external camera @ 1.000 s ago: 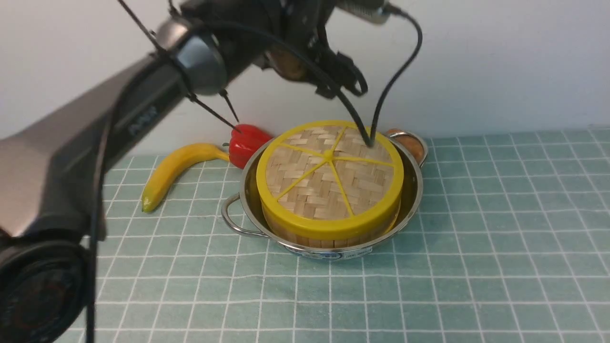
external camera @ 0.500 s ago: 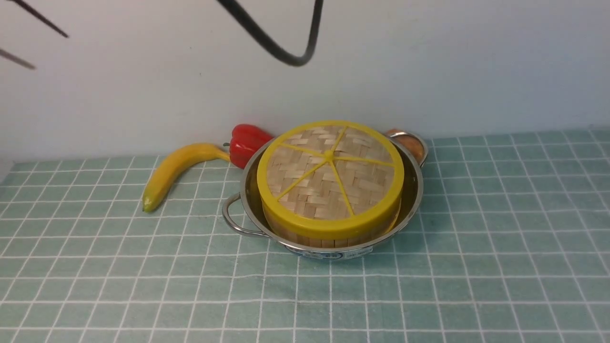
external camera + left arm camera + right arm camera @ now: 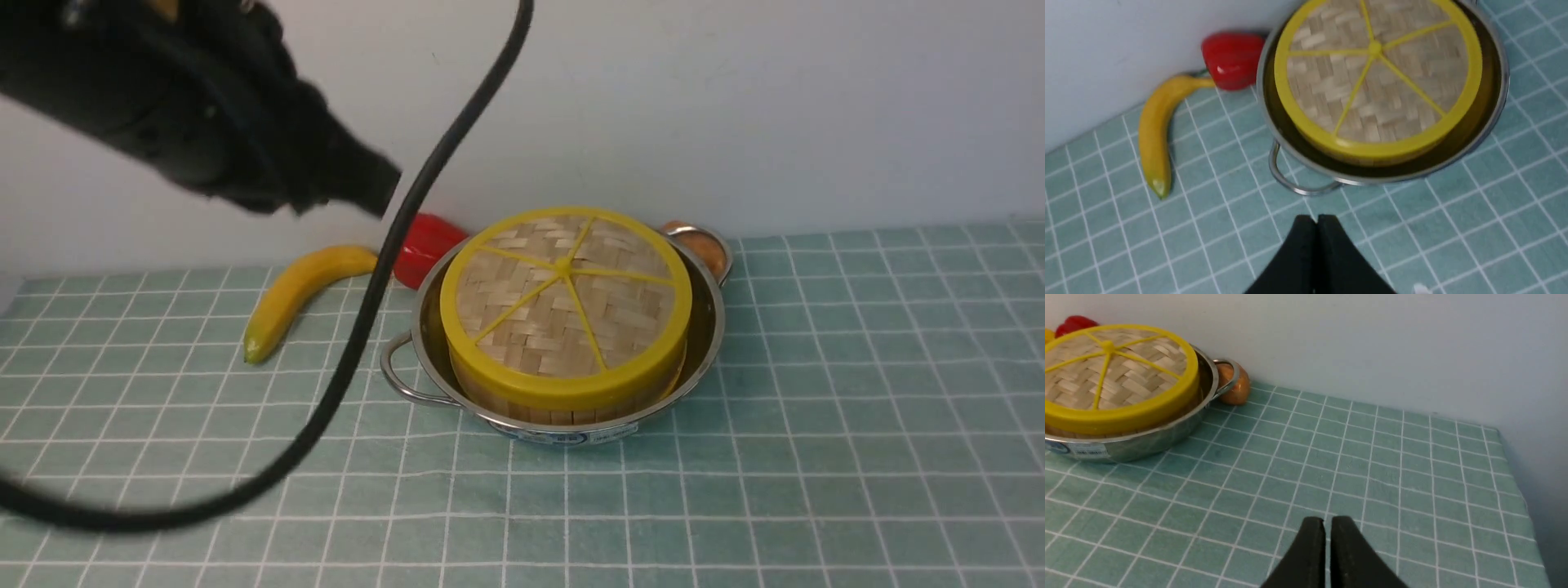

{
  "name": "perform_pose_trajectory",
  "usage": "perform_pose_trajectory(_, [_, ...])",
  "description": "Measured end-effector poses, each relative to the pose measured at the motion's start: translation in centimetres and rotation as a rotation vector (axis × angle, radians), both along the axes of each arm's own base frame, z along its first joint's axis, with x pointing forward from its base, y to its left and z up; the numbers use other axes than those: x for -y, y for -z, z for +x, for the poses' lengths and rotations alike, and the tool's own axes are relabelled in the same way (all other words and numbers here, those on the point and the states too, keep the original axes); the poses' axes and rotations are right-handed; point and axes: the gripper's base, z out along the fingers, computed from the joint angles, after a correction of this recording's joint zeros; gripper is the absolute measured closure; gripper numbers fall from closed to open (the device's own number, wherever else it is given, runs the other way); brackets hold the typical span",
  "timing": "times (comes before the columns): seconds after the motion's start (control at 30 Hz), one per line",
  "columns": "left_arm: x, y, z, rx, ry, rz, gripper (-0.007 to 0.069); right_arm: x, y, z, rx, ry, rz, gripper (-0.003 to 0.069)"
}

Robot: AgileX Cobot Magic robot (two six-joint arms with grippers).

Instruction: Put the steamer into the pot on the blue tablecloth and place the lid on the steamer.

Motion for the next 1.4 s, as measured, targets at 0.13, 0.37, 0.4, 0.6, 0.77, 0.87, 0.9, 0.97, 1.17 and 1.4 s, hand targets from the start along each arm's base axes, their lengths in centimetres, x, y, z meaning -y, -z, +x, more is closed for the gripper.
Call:
perform_pose_trajectory(0.13, [-1.6,2.2,-2.9,-0.06,0.004,0.014,0.0646,0.0,0.7,0.2,-0.016,0.007,0.002,0.0669])
perform_pose_trajectory(0.37, [-3.7,3.7,-6.9,-0.054,-0.008,-0.049,0.0643,-0.5,0.9,0.0,-0.054,-0.014,0.095,0.0671])
perform_pose_trajectory(0.4, [-3.9,3.6,-7.4,-0.055,-0.012,-0.067,0.0637,-0.7,1.0,0.0,-0.064,-0.024,0.117,0.067])
perform_pose_trajectory(0.6, [-4.7,2.8,-9.1,-0.033,-0.015,-0.12,0.0616,-1.4,1.1,-0.2,-0.098,-0.082,0.199,0.0664])
perform_pose_trajectory(0.77, [-4.7,2.9,-9.1,-0.034,-0.015,-0.121,0.0602,-2.0,1.2,-0.4,-0.126,-0.129,0.265,0.0659])
perform_pose_trajectory(0.87, [-4.7,2.9,-9.1,-0.034,-0.014,-0.121,0.0597,-2.3,1.2,-0.5,-0.139,-0.151,0.295,0.0655])
perform_pose_trajectory(0.9, [-4.7,2.8,-9.1,-0.031,-0.014,-0.119,0.0594,-2.4,1.2,-0.6,-0.143,-0.157,0.305,0.0654])
perform_pose_trajectory(0.97, [-5.0,2.7,-9.2,-0.019,-0.014,-0.111,0.0592,-2.6,1.2,-0.7,-0.152,-0.174,0.327,0.065])
perform_pose_trajectory(1.17, [-8.0,2.1,-9.6,0.177,-0.132,-0.154,0.0581,-3.1,1.1,-0.9,-0.177,-0.211,0.387,0.0635])
perform_pose_trajectory(1.4, [-11.8,5.7,-10.4,0.579,-0.35,-0.221,0.0567,-3.5,1.1,-1.0,-0.197,-0.237,0.437,0.0615])
